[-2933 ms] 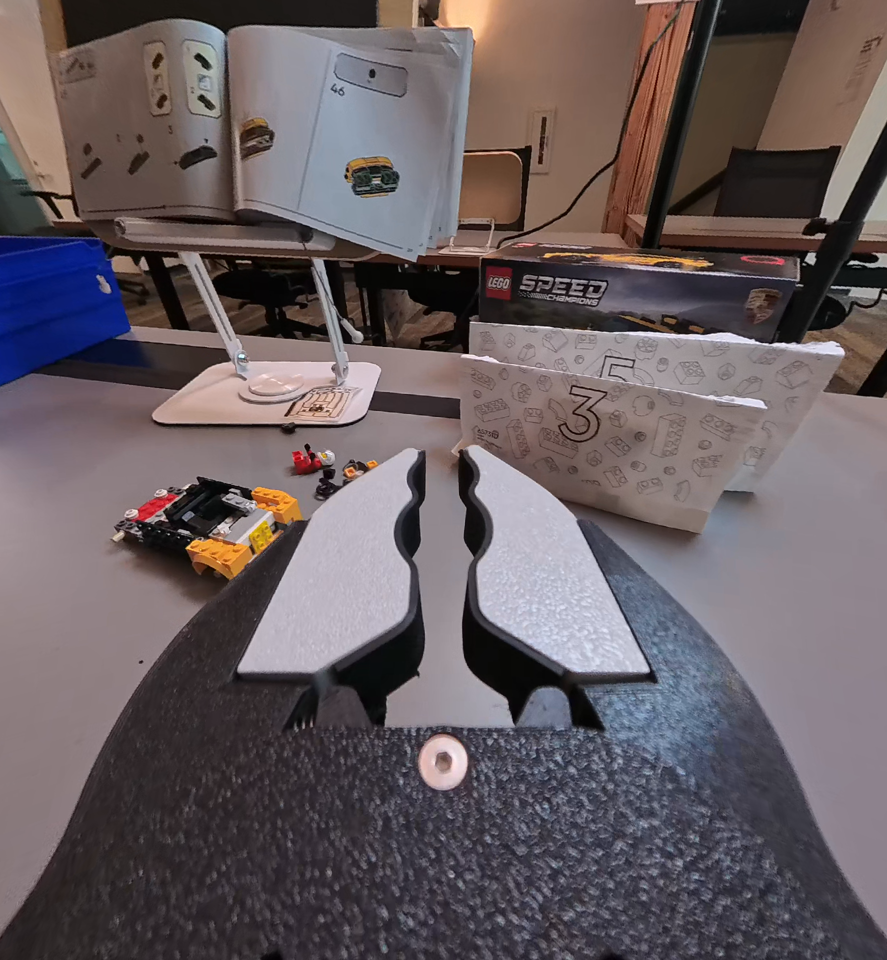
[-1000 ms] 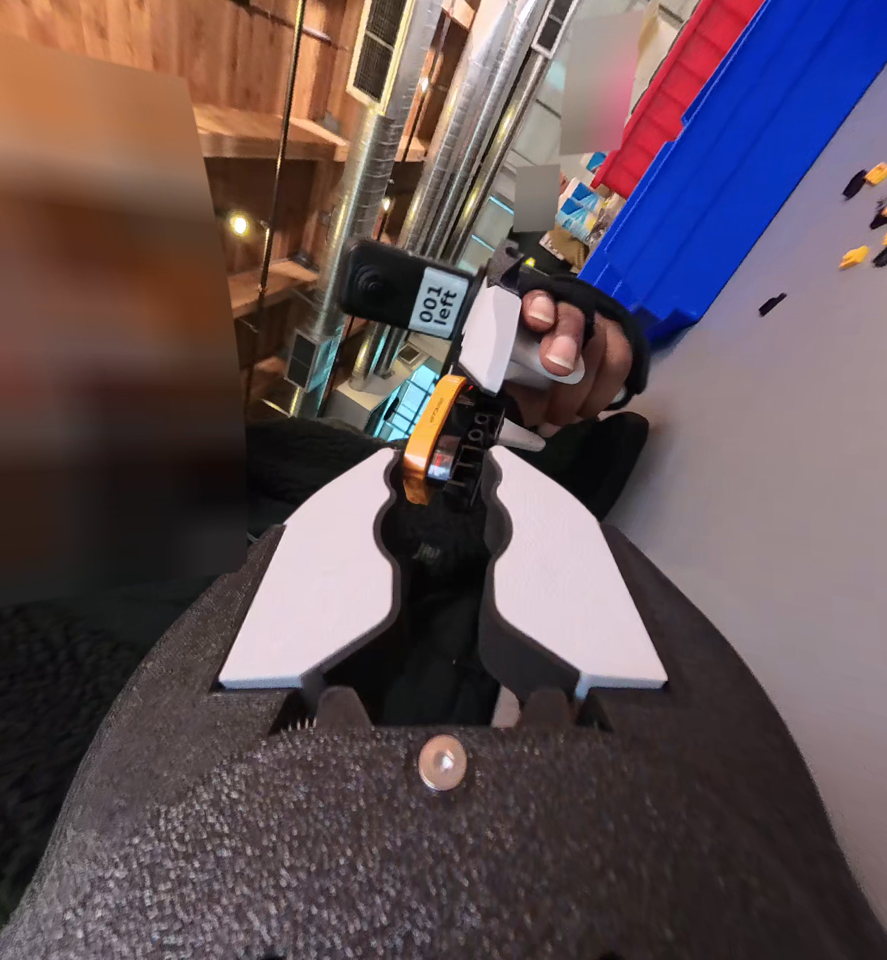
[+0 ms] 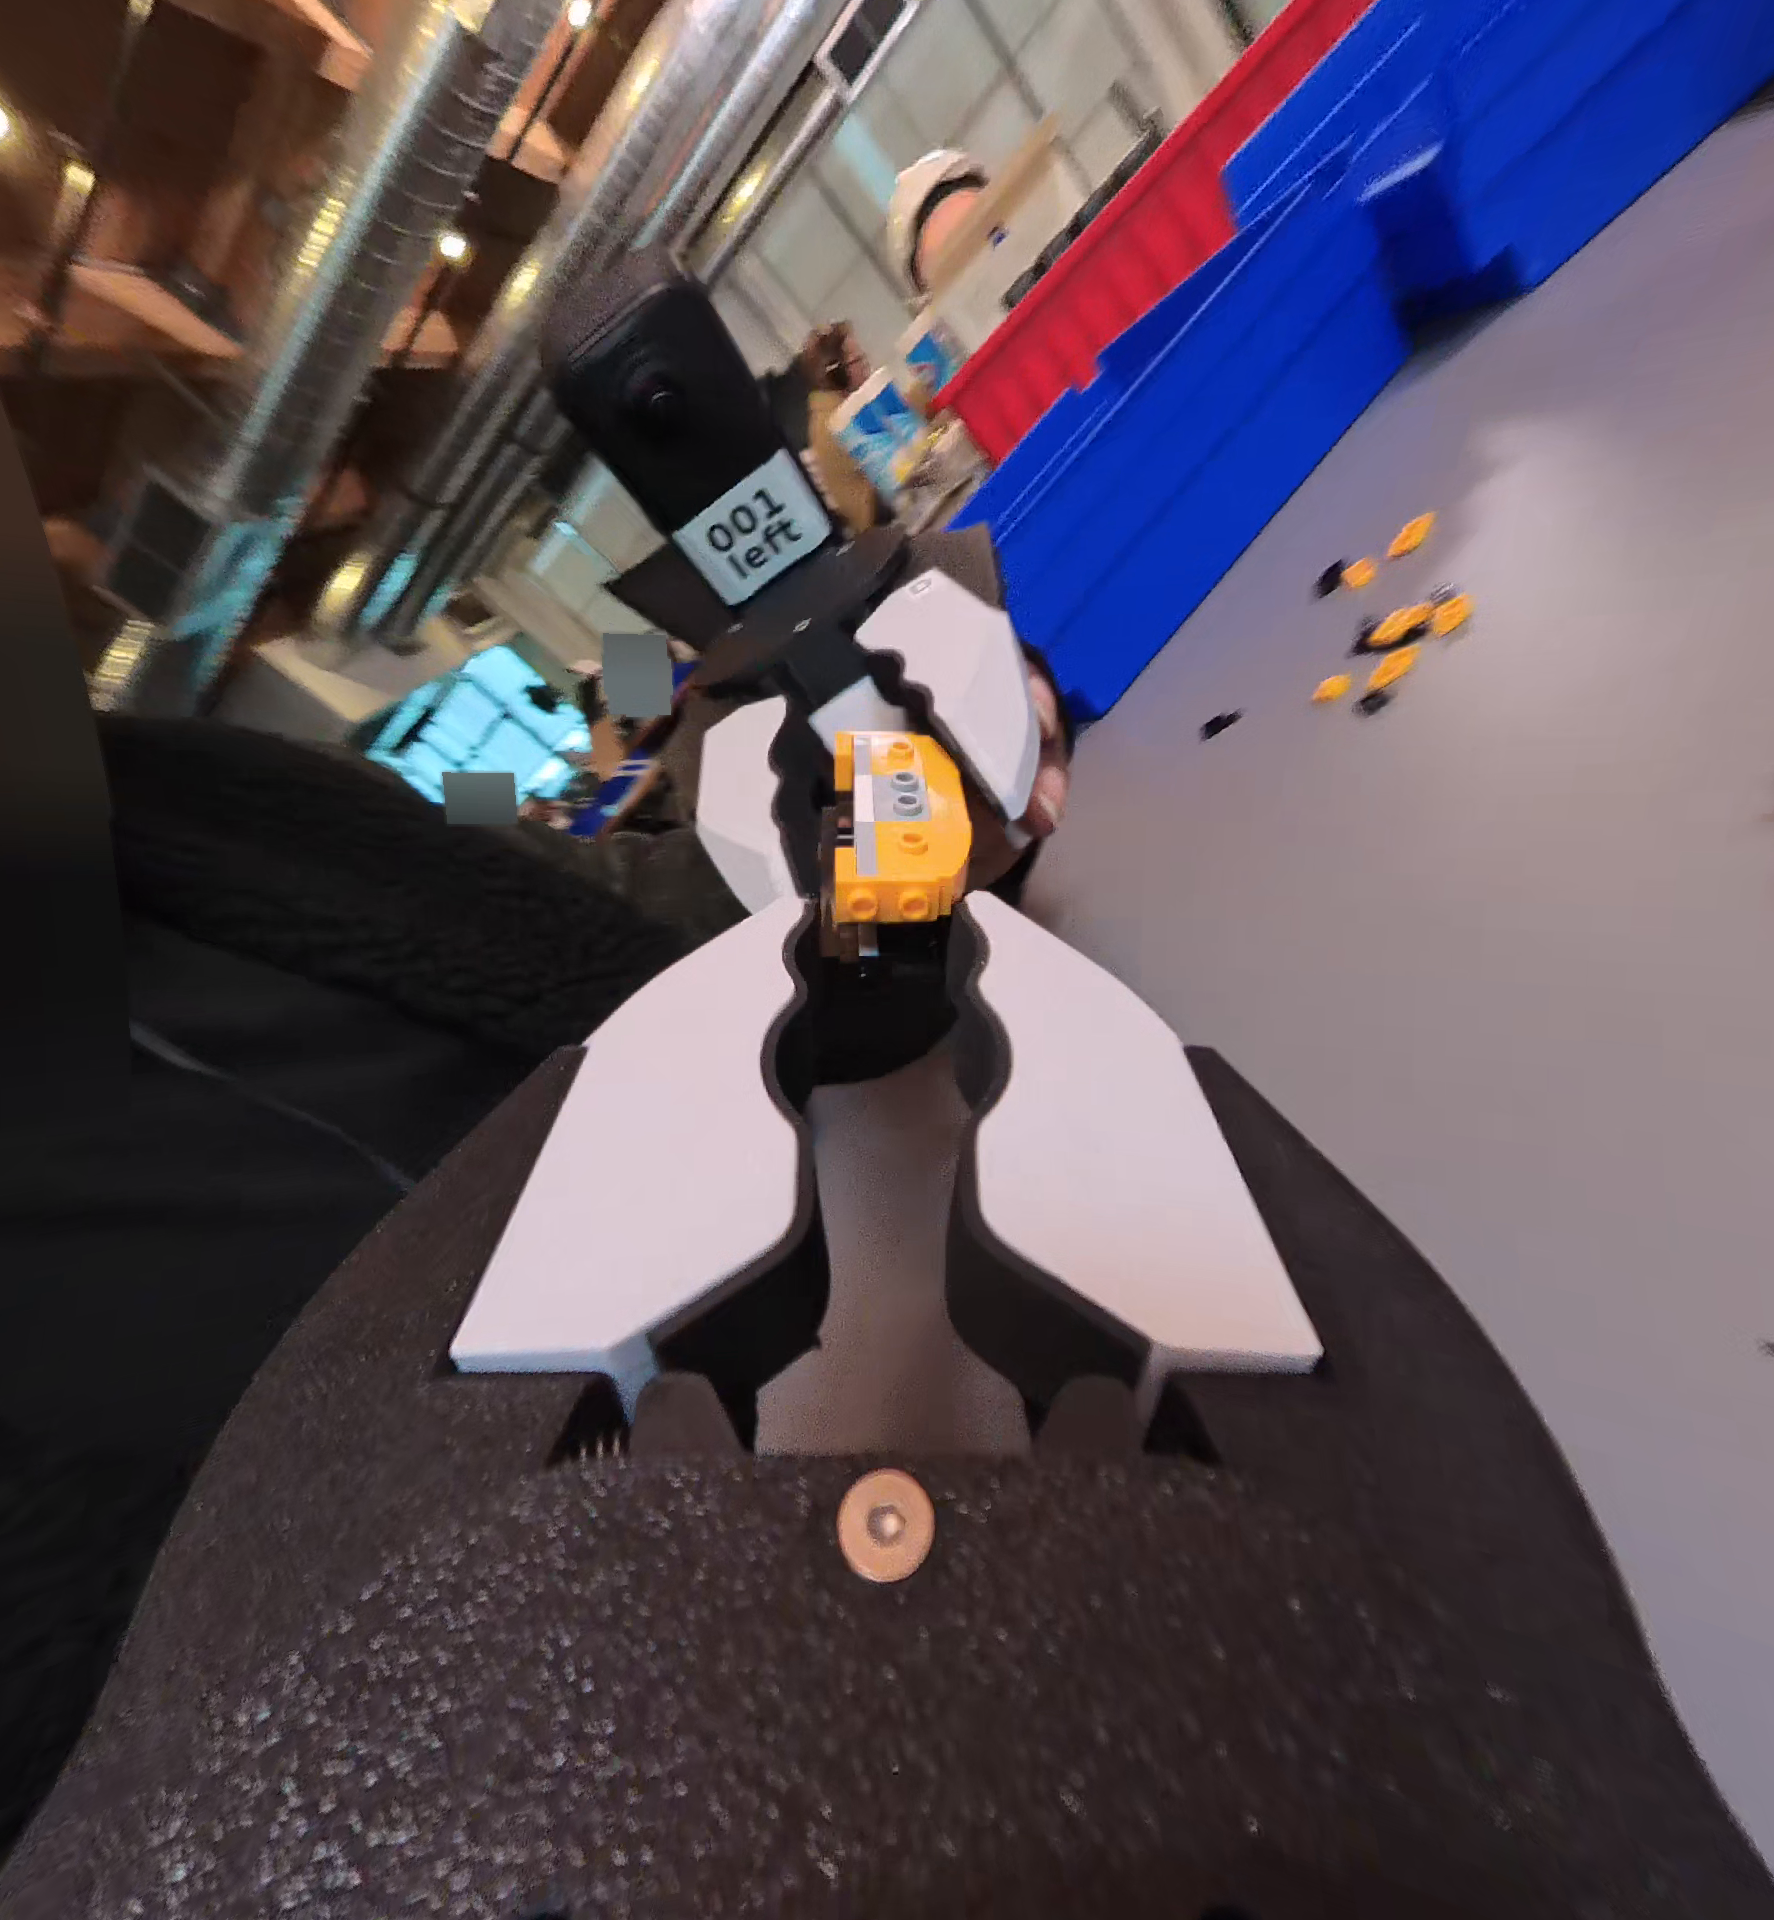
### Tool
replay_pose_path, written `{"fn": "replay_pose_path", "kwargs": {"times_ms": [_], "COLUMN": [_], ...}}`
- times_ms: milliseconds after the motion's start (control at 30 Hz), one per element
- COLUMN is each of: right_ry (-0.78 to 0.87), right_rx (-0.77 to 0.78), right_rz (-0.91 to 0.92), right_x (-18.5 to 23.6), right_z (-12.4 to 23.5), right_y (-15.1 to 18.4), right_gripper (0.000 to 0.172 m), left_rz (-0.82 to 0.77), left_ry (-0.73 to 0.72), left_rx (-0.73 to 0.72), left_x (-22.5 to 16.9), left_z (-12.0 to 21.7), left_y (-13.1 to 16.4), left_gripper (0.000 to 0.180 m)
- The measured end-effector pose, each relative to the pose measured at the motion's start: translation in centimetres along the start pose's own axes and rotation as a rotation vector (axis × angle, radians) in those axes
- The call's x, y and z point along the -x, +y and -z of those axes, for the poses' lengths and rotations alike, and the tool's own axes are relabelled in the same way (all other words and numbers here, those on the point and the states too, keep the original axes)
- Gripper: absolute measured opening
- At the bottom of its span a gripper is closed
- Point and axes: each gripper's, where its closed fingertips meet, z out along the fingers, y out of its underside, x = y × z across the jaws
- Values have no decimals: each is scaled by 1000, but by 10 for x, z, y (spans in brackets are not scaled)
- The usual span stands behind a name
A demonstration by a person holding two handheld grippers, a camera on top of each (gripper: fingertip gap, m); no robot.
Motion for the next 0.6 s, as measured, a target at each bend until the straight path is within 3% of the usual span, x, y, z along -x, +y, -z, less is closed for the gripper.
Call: {"fn": "replay_pose_path", "kwargs": {"times_ms": [200, 333, 467, 600], "right_ry": [339, 499, 561, 548], "right_rx": [-31, -58, -54, -45], "right_rz": [358, 498, 560, 587], "right_x": [-16, -19, -18, -13], "right_z": [7, 9, 10, 11], "right_y": [-15, -23, -25, -25], "right_gripper": [23, 22, 18, 17], "left_rz": [-189, -372, -458, -411], "left_ry": [-217, -333, -383, -313], "left_rx": [23, 61, 62, 25], "left_x": [19, 21, 19, 14], "left_z": [3, 2, 1, 0], "left_y": [0, -1, -4, -7], "left_gripper": [38, 38, 38, 38]}}
